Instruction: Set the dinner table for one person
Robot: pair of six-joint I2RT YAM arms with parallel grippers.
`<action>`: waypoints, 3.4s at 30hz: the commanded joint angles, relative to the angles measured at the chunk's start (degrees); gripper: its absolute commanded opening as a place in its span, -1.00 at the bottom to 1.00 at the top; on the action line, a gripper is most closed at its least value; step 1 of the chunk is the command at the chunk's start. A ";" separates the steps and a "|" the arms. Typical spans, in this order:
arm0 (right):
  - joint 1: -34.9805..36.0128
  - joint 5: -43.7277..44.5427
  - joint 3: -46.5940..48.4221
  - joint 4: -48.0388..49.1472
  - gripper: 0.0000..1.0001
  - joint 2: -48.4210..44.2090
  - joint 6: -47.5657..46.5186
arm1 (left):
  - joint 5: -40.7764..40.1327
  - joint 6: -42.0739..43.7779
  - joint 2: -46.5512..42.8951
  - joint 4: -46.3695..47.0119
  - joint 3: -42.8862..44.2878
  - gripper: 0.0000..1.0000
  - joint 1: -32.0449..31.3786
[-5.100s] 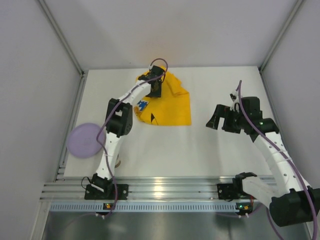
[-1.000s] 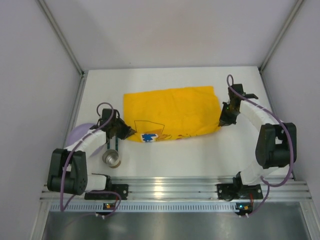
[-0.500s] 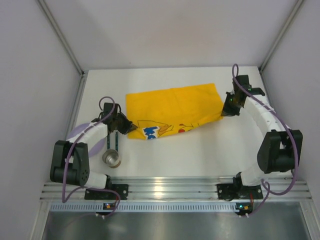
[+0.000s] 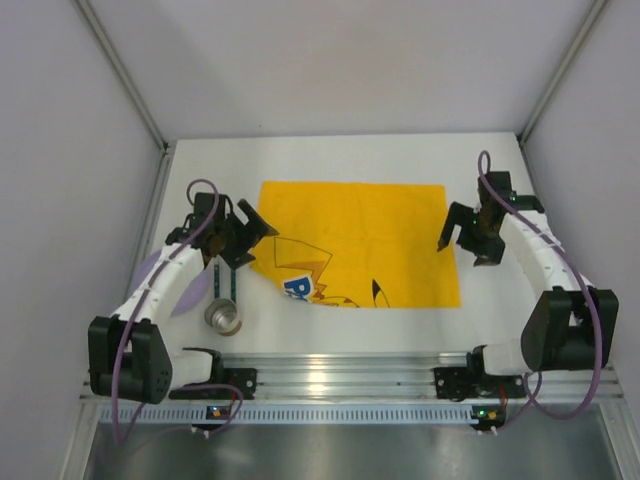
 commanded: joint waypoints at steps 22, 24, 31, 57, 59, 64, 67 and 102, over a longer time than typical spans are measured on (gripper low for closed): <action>4.15 -18.99 20.72 10.18 0.99 27.27 1.97 | -1.02 6.17 19.62 10.44 13.65 0.81 -1.04; 4.15 -20.04 21.94 10.80 0.98 30.34 2.33 | -0.84 7.22 22.18 10.63 15.05 0.81 -0.95; 4.06 -18.90 28.36 10.19 0.97 38.88 1.19 | -0.40 9.60 32.11 8.26 23.65 0.79 -0.95; 2.65 -18.98 45.67 5.18 0.93 49.78 2.15 | -1.19 12.15 49.96 -1.59 45.81 0.78 -0.87; 2.57 -19.86 48.13 5.09 0.93 49.87 2.15 | -0.93 11.80 50.14 -2.47 48.18 0.79 -0.87; 2.48 -22.94 49.90 4.47 0.93 46.28 4.17 | -1.10 11.10 47.95 -4.75 54.24 0.80 -0.87; 2.56 -24.61 49.29 4.47 0.93 42.15 4.88 | -1.63 11.10 44.71 -6.16 56.36 0.82 -0.87; 6.61 -25.93 -0.37 5.97 0.99 -2.51 1.89 | -23.43 -2.17 -4.35 -39.73 12.16 0.55 -2.01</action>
